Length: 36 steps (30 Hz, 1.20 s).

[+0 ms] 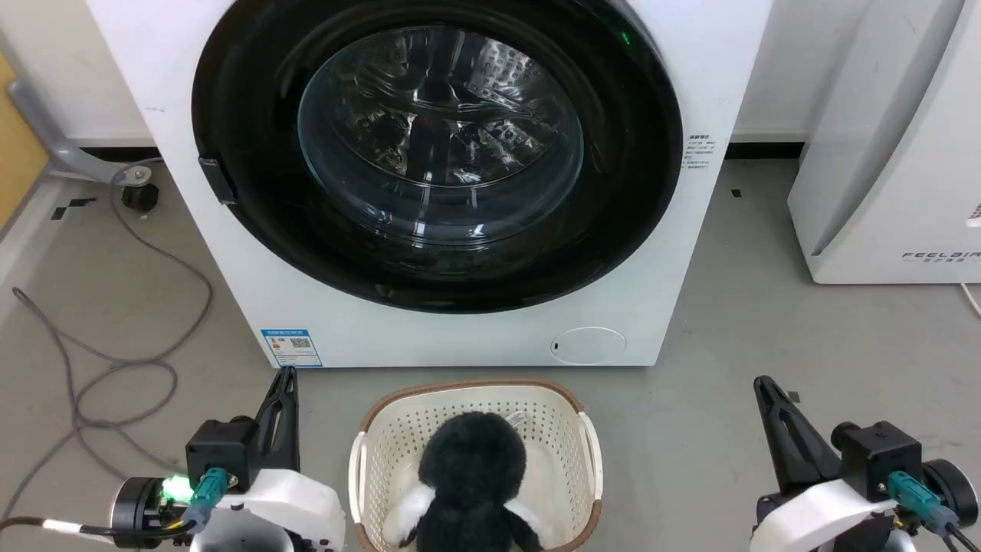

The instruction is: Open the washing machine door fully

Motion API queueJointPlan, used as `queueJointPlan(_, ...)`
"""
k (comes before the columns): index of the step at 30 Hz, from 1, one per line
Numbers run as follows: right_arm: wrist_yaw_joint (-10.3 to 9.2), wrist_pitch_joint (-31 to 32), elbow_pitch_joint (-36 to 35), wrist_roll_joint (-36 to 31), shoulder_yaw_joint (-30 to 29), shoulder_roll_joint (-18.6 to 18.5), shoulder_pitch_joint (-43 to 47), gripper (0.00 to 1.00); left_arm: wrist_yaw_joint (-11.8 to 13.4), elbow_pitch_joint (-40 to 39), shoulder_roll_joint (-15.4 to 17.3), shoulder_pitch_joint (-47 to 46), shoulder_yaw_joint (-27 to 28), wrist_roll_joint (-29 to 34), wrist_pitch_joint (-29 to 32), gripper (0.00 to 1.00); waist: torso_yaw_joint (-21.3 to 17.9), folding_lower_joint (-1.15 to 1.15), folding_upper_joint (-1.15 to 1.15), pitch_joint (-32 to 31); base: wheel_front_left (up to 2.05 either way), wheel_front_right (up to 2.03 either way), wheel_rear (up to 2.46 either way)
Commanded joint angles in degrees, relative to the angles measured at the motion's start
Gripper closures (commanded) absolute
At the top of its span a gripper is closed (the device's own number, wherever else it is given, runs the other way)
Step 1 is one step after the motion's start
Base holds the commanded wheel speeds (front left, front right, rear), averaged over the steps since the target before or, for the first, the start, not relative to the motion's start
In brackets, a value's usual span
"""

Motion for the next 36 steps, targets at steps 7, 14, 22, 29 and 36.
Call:
queueJointPlan(7,0.04,1.06,0.12,-0.78,0.09,0.02,-0.74,1.00,0.48,-0.59,-0.13,0.84,-0.39,0.73,1.09,1.00,-0.02,0.00,0.00,-0.13,0.00,0.00,0.00)
queueJointPlan(14,0.05,1.48,0.14,-1.01,0.12,0.02,-0.84,1.00,0.55,-0.71,-0.17,0.87,-0.53,0.87,1.50,1.00,-0.03,0.00,0.00,-0.20,0.00,0.00,0.00)
queueJointPlan(22,0.05,1.48,0.14,-1.01,0.12,0.02,-0.84,1.00,0.55,-0.71,-0.17,0.87,-0.53,0.87,1.50,1.00,-0.03,0.00,0.00,-0.20,0.00,0.00,0.00)
queueJointPlan(29,0.00,1.24,-0.03,-0.31,-0.01,0.00,-0.02,0.00,0.54,-0.37,-0.18,-0.03,-0.53,0.60,1.27,0.00,-0.04,0.00,0.00,-0.18,0.00,0.00,0.00)
queueJointPlan(36,0.00,0.40,-0.79,1.17,-0.40,0.00,-0.10,0.00,1.20,-0.48,-0.18,-0.18,-0.96,0.29,0.44,0.00,-0.03,0.00,0.00,-0.06,0.00,0.00,0.00)
